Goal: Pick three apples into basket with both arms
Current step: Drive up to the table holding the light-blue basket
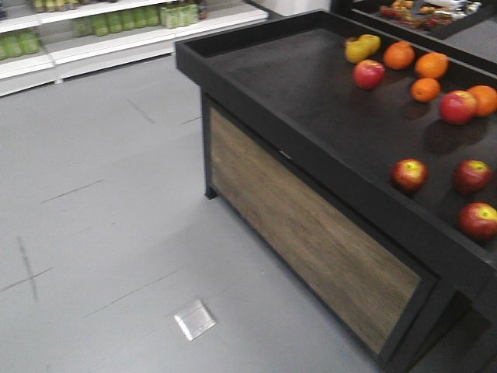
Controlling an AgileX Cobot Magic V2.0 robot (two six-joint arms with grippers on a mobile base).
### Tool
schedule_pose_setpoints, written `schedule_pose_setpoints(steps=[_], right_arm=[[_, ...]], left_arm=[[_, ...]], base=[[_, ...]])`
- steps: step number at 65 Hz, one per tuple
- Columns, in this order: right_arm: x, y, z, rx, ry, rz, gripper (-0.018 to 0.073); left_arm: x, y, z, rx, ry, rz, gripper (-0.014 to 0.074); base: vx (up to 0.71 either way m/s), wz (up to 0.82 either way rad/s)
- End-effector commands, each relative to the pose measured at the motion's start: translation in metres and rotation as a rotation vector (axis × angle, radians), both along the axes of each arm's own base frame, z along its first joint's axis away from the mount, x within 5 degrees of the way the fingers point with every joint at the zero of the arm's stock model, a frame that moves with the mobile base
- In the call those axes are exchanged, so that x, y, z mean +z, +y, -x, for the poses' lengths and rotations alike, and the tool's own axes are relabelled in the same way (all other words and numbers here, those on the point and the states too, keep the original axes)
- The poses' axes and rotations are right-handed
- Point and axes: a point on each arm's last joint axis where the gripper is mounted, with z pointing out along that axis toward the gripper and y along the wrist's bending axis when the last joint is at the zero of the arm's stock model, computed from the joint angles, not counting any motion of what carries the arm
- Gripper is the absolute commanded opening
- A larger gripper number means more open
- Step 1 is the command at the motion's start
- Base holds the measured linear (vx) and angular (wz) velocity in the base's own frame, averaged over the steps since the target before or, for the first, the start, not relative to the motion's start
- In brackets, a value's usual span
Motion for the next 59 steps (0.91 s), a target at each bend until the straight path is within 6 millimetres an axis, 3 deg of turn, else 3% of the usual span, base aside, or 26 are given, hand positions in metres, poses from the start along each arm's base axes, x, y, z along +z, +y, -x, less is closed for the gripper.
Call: schedule_pose_setpoints(steps=[1, 59], right_arm=[[0.0029, 0.0007, -0.0005, 0.005, -0.064, 0.019, -0.0003], [0.0029, 0.0007, -0.0005, 0.005, -0.064, 0.019, -0.0003]], left_arm=[[0.0003, -0.0009, -0.0015, -0.01, -0.056, 0.015, -0.0006], [0.0003, -0.0009, -0.0015, -0.01, -0.056, 0.015, -0.0006]], base=[[0.1, -0.44], [0.08, -0.39]])
